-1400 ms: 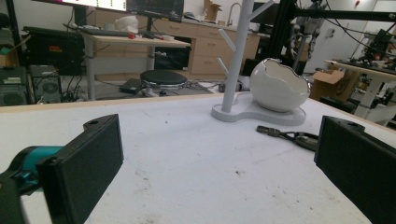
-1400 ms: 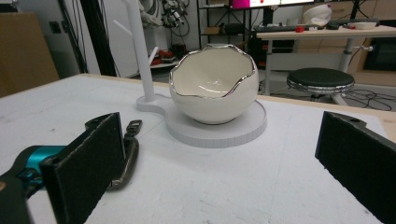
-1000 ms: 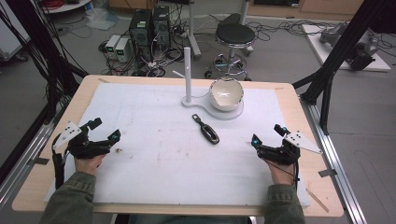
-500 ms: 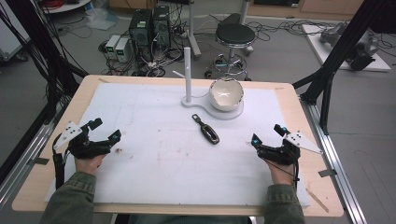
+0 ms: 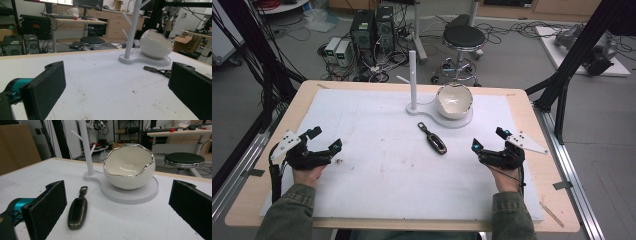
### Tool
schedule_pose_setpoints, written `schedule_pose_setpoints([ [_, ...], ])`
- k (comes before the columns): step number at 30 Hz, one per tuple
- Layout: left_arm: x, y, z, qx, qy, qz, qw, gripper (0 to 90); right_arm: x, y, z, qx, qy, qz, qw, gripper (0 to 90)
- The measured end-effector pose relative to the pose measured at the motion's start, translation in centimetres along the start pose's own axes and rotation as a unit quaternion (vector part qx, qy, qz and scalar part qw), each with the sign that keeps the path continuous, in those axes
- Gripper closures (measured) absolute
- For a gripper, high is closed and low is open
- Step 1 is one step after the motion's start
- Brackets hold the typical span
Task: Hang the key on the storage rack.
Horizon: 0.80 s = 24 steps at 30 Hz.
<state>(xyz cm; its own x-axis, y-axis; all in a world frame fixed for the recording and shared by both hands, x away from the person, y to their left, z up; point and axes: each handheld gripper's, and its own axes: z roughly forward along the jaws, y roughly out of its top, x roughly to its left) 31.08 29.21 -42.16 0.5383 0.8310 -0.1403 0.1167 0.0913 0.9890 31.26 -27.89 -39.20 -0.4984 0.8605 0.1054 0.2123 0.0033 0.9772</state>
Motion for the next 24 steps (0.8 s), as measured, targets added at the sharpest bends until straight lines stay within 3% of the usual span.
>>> schedule_pose_setpoints([
  [13,0.0,0.0,0.0,-0.001,0.005,0.001,1.0000,1.7,1.3,2.3,2.1,0.025,0.023,-0.015,0.9993,0.6],
  [24,0.0,0.0,0.0,0.001,0.007,0.005,1.0000,1.7,3.2,4.2,4.5,0.054,0.045,-0.047,0.9964,0.6],
])
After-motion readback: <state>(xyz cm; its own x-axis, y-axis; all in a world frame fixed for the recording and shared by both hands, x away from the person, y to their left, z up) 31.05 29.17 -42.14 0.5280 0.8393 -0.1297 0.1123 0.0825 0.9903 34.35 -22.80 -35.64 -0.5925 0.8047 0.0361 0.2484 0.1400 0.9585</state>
